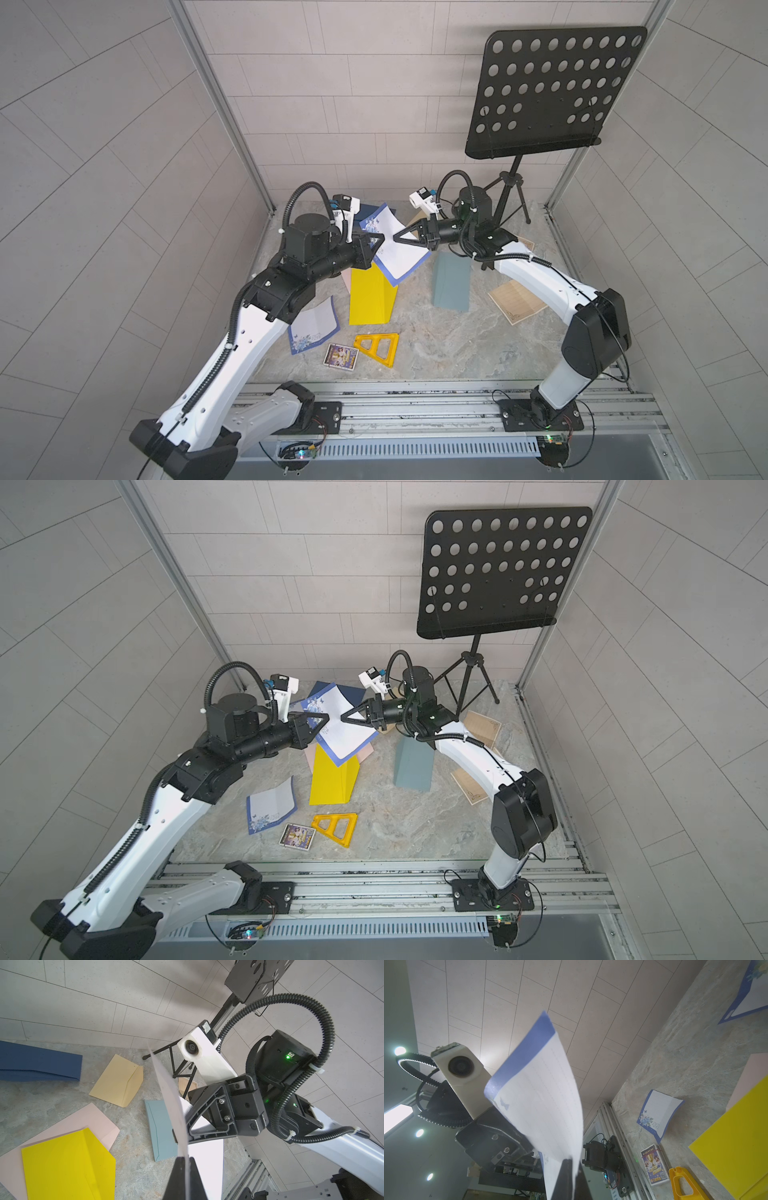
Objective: Take the letter paper out of the envelope
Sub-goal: Unfold the letter paper.
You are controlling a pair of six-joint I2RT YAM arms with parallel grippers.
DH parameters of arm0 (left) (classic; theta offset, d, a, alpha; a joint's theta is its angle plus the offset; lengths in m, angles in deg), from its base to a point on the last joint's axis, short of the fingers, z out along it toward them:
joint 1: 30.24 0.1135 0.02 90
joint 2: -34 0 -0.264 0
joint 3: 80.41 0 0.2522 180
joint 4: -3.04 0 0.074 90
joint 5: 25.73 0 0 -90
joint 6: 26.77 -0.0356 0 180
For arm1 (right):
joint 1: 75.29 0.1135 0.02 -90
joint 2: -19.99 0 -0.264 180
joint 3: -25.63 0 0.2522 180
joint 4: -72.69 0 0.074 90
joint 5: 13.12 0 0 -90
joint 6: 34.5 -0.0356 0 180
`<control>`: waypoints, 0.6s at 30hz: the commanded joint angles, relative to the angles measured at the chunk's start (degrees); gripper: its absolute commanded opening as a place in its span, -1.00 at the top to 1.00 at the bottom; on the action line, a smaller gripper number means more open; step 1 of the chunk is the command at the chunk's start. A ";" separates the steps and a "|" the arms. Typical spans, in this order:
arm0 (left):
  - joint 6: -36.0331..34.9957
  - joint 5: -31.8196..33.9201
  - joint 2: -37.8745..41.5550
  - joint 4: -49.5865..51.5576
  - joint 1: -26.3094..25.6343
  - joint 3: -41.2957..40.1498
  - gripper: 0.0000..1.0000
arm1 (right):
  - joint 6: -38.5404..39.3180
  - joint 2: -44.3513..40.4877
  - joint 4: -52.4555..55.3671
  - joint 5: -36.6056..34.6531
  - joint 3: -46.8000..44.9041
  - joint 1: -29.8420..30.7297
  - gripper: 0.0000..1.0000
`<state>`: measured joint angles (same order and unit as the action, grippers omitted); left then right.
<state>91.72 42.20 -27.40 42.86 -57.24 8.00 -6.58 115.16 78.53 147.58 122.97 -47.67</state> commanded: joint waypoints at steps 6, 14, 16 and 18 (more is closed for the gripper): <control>-0.39 7.53 -1.21 4.41 0.37 2.13 0.25 | 14.51 -4.17 18.92 -8.49 3.53 1.43 1.00; 1.45 15.89 -3.72 12.03 0.34 5.39 -0.47 | 27.23 -5.00 37.41 -23.71 6.49 3.80 1.00; 1.92 20.58 -4.80 16.54 0.33 7.62 -0.52 | 29.61 -5.08 40.30 -26.57 5.13 4.11 1.00; 2.27 21.48 -5.34 18.20 0.37 8.36 -0.52 | 30.94 -5.51 41.53 -29.32 2.40 4.27 1.00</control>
<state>93.23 58.00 -32.58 55.72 -57.24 13.82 18.42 111.07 112.69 125.33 127.91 -43.74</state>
